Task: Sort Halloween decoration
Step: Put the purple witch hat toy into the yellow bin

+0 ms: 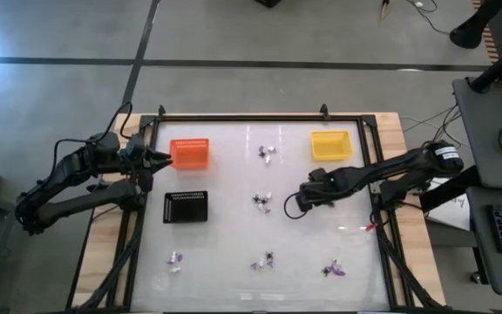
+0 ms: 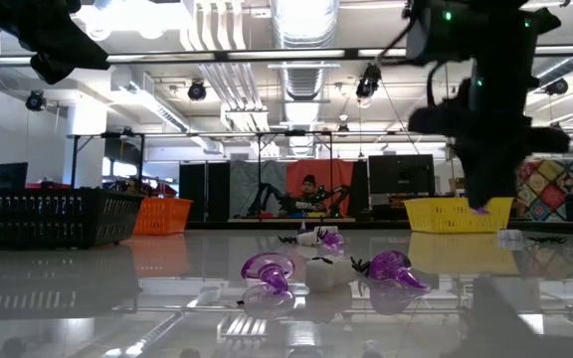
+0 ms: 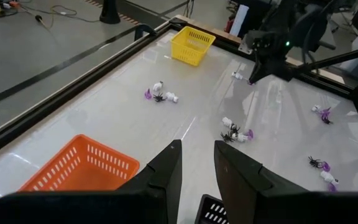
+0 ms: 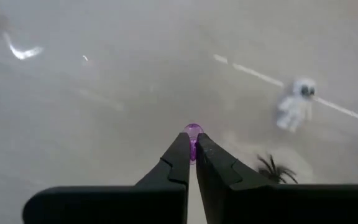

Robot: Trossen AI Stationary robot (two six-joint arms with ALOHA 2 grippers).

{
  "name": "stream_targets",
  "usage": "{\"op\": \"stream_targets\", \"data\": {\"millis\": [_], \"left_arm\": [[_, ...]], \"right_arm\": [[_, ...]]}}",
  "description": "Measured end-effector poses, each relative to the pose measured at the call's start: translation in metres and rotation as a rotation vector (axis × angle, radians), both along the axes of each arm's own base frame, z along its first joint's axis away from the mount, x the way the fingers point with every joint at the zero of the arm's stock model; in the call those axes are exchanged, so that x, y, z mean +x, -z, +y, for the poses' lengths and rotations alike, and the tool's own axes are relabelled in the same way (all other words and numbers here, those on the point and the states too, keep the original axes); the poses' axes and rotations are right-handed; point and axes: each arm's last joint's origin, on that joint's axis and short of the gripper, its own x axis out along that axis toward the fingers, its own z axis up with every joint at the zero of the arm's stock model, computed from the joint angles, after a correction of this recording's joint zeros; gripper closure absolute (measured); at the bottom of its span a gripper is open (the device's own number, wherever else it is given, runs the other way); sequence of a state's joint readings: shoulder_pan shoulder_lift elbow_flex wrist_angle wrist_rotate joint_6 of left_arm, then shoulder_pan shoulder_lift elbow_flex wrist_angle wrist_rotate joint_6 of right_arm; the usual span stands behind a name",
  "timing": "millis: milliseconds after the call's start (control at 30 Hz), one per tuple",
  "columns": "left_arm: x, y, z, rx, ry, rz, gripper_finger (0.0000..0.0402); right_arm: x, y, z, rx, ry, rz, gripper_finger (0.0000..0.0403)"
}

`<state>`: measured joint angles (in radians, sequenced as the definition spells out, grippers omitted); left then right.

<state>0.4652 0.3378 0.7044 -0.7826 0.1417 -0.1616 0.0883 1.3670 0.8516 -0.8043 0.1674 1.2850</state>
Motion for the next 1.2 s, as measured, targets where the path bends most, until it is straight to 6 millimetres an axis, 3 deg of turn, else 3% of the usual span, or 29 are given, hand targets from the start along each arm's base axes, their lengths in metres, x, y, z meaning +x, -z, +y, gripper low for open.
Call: {"op": "stream_targets", "data": {"millis": [300,667,867,1200], "left_arm": [[0.000,0.000,0.000,-0.004,-0.002,0.000,0.0325],[0.000,0.000,0.000,-0.004,-0.002,0.000,0.0325],[0.000,0.000,0.000,-0.004,-0.002,0.000,0.0325],[0.000,0.000,0.000,-0.050,-0.026,-0.015,0.0325]], "right_arm": [[0.005,-0.036,-0.027,-0.161,0.033,-0.116,0.0394],[-0.015,-0.051,-0.085,-0.253,0.082,-0.076,0.0394],[-0.029,-0.053,-0.117,-0.247,0.086,-0.039,0.0394],[-0.042,-0.034,-0.160,-0.172,0.034,0.051,0.0394]]}}
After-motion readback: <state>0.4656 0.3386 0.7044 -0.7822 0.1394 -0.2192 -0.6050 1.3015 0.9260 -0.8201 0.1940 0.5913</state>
